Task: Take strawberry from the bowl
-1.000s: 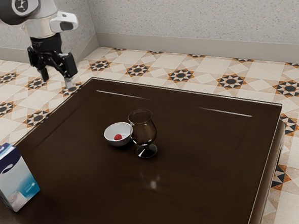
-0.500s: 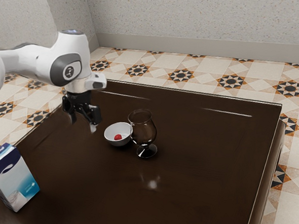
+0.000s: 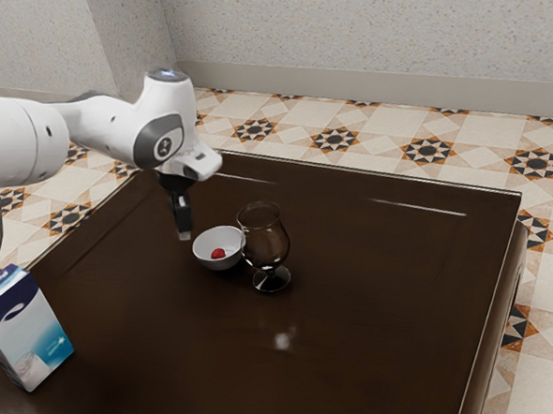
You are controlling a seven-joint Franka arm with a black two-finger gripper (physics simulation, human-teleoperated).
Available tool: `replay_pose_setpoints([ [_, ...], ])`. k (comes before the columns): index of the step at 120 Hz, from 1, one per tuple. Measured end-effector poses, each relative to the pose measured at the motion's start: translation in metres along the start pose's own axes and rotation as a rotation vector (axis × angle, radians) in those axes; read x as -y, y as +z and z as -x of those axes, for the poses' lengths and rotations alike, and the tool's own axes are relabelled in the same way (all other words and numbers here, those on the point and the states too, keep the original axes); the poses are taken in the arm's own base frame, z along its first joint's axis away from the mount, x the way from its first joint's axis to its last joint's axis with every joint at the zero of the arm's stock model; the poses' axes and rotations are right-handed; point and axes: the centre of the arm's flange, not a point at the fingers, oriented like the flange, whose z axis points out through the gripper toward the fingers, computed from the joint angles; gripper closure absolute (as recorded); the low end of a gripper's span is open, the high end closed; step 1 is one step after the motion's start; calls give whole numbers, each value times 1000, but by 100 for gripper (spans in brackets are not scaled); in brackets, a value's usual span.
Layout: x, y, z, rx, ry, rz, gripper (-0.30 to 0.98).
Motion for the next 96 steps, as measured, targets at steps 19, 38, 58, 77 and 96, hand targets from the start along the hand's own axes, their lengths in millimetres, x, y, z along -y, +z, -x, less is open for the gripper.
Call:
replay_pose_setpoints([
  [19, 12, 11, -17, -21, 212, -28, 3],
  [38, 3, 16, -39, -38, 418, -42, 7],
  [58, -1, 35, -50, -39, 585, -39, 10],
  [77, -1, 39, -50, -80, 663, -30, 18],
  [96, 0, 49, -45, -124, 699, 1, 29],
])
